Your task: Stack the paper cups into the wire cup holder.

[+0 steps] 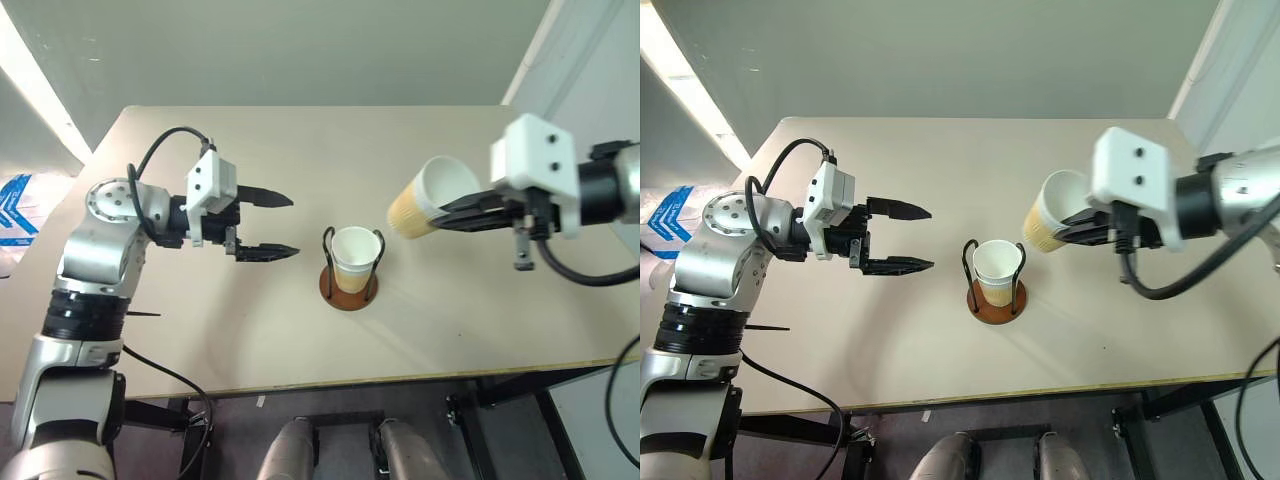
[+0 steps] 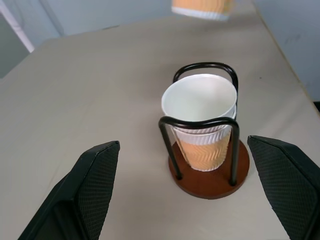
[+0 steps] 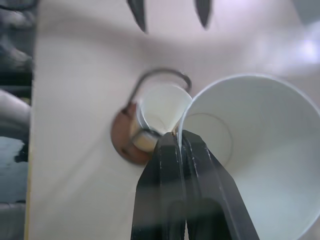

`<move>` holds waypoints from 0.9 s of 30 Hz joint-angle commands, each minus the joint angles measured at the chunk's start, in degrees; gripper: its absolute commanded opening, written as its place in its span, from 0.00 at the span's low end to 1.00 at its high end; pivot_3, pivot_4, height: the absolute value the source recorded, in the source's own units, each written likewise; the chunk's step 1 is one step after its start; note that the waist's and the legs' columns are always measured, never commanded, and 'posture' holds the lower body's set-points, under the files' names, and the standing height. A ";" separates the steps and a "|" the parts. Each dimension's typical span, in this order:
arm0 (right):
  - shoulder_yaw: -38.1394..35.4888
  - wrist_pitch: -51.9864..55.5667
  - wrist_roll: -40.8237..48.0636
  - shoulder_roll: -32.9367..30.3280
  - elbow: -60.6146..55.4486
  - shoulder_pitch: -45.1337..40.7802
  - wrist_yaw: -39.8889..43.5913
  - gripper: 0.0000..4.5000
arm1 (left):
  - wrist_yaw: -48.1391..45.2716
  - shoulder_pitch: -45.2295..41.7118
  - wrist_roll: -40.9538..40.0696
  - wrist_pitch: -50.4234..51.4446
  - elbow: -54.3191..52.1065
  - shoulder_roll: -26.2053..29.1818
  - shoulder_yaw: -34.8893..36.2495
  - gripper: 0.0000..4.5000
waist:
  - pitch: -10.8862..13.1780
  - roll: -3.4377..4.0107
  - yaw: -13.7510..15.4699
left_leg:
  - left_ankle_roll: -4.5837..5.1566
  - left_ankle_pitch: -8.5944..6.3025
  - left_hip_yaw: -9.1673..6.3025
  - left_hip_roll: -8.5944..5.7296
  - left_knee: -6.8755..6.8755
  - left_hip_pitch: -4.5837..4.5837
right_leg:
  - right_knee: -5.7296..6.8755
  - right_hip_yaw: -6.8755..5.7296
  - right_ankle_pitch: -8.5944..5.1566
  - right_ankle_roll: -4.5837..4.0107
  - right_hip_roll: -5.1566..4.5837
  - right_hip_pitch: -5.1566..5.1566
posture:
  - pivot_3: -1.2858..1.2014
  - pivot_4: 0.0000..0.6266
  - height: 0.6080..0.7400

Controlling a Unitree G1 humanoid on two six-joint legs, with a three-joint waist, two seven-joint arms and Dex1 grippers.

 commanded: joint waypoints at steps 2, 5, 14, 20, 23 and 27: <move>5.67 -3.99 -5.42 3.61 3.37 -4.73 1.39 0.01 | 0.96 -0.54 0.22 -0.71 -1.28 0.06 1.46 1.00 | 0.00 0.00 -0.03 | 0.00 0.00 -0.01 0.02 -0.01 -0.01 | 0.02 -0.02 0.01 -0.03 0.01 -0.05 | 0.52 0.24 1.00; 8.29 -6.72 -8.25 5.57 5.92 -6.12 2.96 0.01 | 1.33 -0.05 0.34 -0.84 -1.85 0.12 1.52 1.00 | 0.00 0.00 -0.03 | -0.01 0.00 -0.01 0.02 -0.03 -0.04 | 0.04 -0.02 0.02 -0.06 0.00 -0.13 | 0.52 0.24 1.00; 11.56 -11.80 -13.79 8.10 9.49 -3.97 6.37 0.01 | 2.45 1.25 -0.02 0.15 -3.98 0.66 2.07 1.00 | -0.01 -0.01 -0.04 | -0.13 0.07 -0.01 0.05 -0.10 -0.20 | 0.04 -0.03 0.03 -0.04 0.01 -0.32 | 0.52 0.24 1.00; 11.63 -10.90 -13.68 10.54 8.81 -3.74 7.60 0.01 | 2.98 2.02 -0.25 0.96 -5.28 0.99 2.29 1.00 | -0.01 -0.01 -0.11 | -0.19 0.12 -0.01 0.05 -0.22 -0.20 | 0.05 -0.03 0.03 -0.05 0.01 -0.37 | 0.52 0.24 1.00; 11.37 -10.11 -13.56 11.17 8.27 -4.27 8.16 0.01 | 3.10 2.23 -0.25 1.12 -5.49 0.98 2.34 1.00 | 0.00 -0.01 -0.12 | -0.20 0.12 -0.01 0.06 -0.23 -0.20 | 0.05 -0.04 0.02 -0.10 0.01 -0.37 | 0.52 0.24 1.00; 11.99 -9.91 -14.29 11.55 7.79 -4.48 8.73 0.01 | 3.27 1.97 -0.06 1.01 -5.22 0.62 2.15 1.00 | -0.01 -0.01 -0.12 | -0.21 0.13 -0.02 0.06 -0.23 -0.20 | 0.05 -0.04 -0.03 -0.19 0.01 -0.36 | 0.52 0.24 1.00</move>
